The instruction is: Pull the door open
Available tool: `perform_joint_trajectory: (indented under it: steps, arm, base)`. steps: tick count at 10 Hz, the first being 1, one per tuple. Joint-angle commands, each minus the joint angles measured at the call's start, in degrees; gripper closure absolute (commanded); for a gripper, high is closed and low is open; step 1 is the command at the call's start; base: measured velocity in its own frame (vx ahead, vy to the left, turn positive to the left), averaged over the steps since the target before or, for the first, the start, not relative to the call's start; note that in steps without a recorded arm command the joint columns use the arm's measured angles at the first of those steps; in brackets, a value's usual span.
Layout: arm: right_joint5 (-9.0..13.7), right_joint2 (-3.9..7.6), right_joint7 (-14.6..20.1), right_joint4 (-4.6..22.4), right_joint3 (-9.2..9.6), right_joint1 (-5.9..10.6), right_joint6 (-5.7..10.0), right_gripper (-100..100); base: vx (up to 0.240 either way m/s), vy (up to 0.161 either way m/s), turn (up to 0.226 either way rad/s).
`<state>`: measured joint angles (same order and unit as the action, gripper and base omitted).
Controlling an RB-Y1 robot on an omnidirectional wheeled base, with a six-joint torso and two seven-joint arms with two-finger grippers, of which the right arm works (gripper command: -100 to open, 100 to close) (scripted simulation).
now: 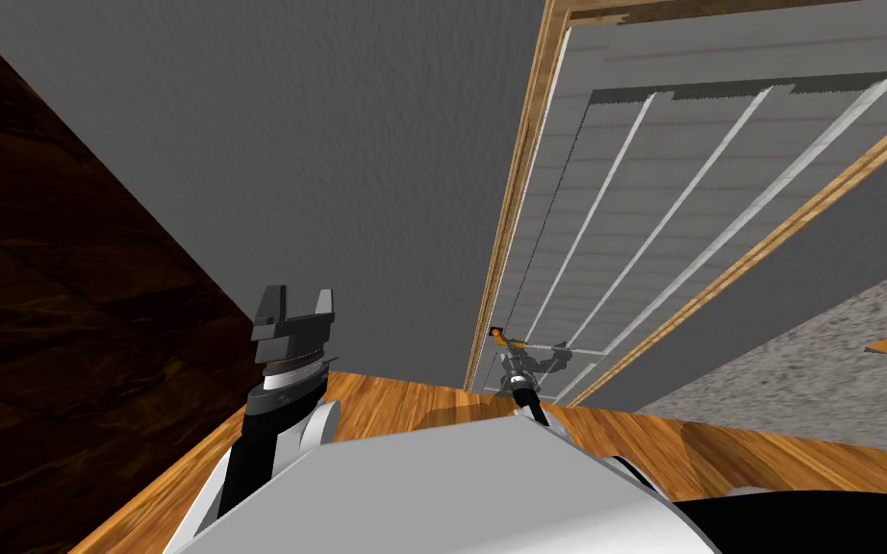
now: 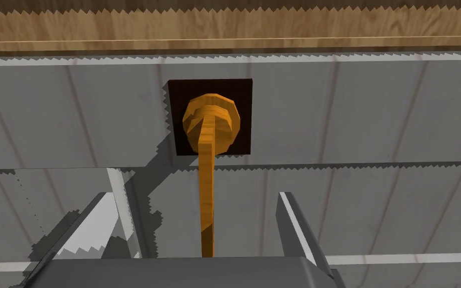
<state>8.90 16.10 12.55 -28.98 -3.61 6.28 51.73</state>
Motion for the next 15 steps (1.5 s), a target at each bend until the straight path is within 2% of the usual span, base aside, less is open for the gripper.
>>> perform_joint_trajectory:
  steps: [1,2,3,4,5,6,11,15]
  arm:
    - [0.2,0.48,0.4,-2.3,-0.32,-1.51,-0.65,-100]
    - [0.2,0.48,0.4,-2.3,-0.32,-1.51,-0.65,-100]
    - [0.7,1.76,1.5,-1.8,-0.85,-2.25,0.09,-100]
    - [0.8,2.04,1.8,-1.7,-0.96,-2.41,0.25,-100]
    - [0.7,1.73,1.3,-3.0,-0.86,-2.74,-0.64,-100]
    - [0.7,1.73,1.3,-3.0,-0.86,-2.74,-0.64,100]
    - [0.7,1.73,1.3,-3.0,-0.86,-2.74,-0.64,100]
    - [-0.4,3.05,3.6,-3.5,0.98,-4.35,0.87,100]
  base:
    - [0.126,-0.009,0.072]
    - [0.057,-0.012,-0.014]
    - [0.138,-0.022,0.109]
    - [0.184,-0.025,0.116]
    - [0.072,-0.012,0.019]
    - [-0.013,0.001,-0.015]
    - [-0.013,0.001,0.000]
    - [-0.159,-0.024,0.090]
